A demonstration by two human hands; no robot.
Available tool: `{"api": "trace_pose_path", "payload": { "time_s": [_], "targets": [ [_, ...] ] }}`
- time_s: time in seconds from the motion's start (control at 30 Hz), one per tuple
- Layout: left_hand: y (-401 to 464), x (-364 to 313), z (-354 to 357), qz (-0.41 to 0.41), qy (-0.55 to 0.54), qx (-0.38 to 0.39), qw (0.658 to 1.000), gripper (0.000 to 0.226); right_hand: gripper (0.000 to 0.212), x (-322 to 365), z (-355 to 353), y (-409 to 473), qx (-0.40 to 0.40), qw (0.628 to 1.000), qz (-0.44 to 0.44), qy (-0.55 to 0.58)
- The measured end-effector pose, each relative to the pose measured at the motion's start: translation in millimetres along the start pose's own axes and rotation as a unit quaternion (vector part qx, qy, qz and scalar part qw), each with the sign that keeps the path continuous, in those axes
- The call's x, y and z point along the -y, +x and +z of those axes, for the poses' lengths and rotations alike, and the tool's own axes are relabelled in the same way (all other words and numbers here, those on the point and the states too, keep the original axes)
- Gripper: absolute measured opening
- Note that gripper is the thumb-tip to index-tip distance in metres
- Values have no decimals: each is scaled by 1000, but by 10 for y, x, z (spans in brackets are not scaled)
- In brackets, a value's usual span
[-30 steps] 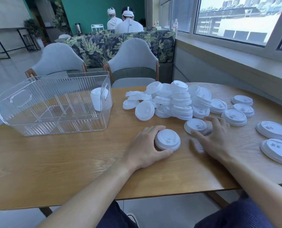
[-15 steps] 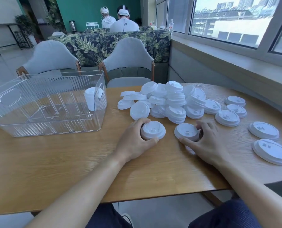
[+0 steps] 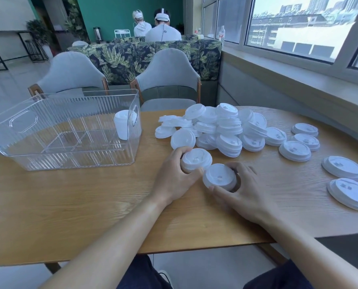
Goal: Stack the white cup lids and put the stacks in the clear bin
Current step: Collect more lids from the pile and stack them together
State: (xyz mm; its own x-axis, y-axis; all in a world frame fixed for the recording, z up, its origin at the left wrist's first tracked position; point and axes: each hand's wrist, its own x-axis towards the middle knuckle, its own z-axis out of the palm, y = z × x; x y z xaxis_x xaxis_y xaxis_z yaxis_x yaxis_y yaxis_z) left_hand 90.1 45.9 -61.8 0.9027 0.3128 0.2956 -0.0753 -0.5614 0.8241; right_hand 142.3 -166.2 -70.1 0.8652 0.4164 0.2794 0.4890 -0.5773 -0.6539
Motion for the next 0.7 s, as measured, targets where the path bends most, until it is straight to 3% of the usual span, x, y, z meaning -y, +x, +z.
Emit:
{"api": "trace_pose_path", "payload": {
  "time_s": [0.43, 0.7],
  "targets": [
    [28, 29, 19, 2, -13, 2, 1000, 67, 73, 145, 64, 101, 53, 992, -50, -100],
    [-12, -4, 3, 17, 14, 10, 1000, 63, 80, 122, 31, 47, 55, 996, -37, -59]
  ]
}}
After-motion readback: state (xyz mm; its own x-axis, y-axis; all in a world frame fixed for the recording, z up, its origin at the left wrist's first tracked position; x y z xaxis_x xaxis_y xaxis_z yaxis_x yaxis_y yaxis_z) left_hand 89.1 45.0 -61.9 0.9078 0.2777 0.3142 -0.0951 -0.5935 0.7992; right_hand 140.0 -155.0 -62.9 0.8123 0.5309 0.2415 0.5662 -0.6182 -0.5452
